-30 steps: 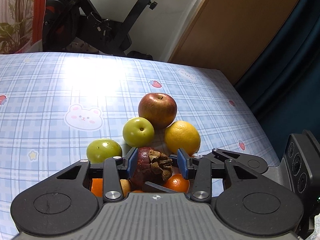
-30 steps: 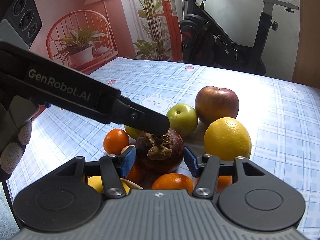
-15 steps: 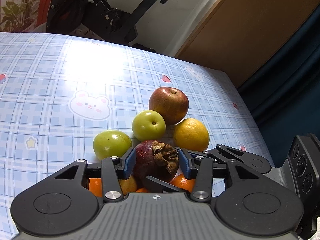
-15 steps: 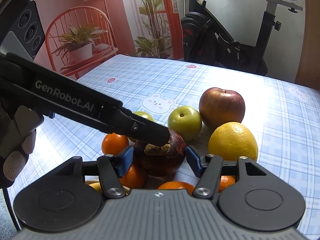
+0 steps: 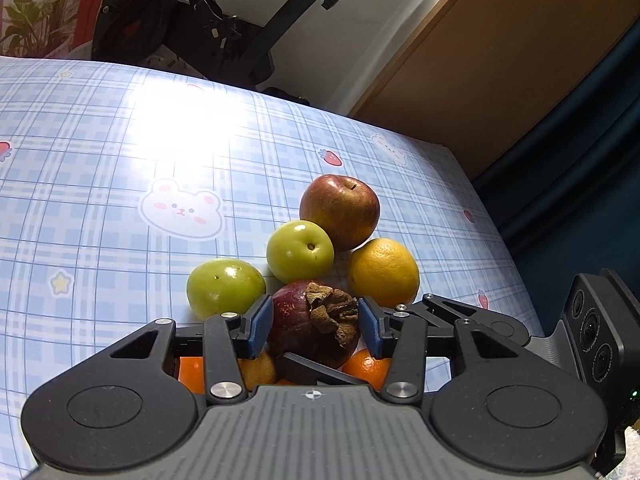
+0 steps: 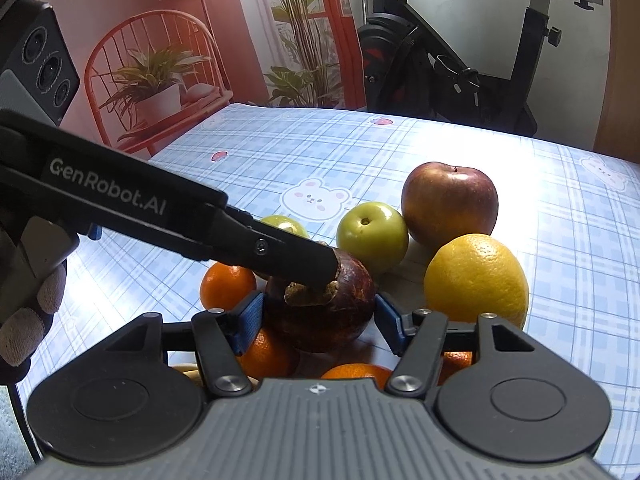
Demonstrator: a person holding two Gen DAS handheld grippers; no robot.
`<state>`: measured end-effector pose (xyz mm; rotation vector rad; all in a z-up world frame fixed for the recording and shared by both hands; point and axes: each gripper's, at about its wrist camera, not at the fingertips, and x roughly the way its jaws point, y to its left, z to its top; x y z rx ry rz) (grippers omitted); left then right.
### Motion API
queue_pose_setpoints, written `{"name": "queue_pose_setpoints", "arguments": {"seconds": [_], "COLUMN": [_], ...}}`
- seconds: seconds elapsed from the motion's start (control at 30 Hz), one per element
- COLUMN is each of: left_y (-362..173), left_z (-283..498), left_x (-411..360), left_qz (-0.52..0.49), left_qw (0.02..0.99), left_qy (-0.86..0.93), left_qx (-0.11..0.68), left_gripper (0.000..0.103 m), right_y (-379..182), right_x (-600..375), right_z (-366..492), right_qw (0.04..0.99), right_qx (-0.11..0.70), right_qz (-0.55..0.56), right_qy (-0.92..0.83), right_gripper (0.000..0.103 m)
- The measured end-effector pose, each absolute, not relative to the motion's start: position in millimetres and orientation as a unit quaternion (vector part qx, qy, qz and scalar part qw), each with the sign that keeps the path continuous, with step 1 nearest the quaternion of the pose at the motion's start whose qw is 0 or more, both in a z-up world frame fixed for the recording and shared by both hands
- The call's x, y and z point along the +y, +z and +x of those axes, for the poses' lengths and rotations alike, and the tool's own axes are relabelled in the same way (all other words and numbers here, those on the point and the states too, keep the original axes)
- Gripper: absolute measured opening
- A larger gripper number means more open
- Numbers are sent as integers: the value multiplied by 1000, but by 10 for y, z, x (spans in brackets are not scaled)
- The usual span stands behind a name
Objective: Organize fruits
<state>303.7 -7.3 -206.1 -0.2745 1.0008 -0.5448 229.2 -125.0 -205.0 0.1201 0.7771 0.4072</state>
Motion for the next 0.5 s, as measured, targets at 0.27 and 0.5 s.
{"name": "queue_pose_setpoints", "arguments": {"seconds": [0.27, 0.5], "left_y": [-1889, -1661], "left_z": [2916, 2679], "left_x": [-95, -221], "left_qz": [-126, -111], "left_qw": [838, 839], "left_qy": [-269, -289], "left_qx": [458, 448], "left_gripper": [49, 49], "right_y": [-1908, -1698], "right_x": [-1278, -1380], "right_z": [2111, 1835], "right_qw": [913, 918], "right_qx": [356, 346], "right_qz": [53, 48], "right_qy": [191, 189], "right_gripper": [63, 63]}}
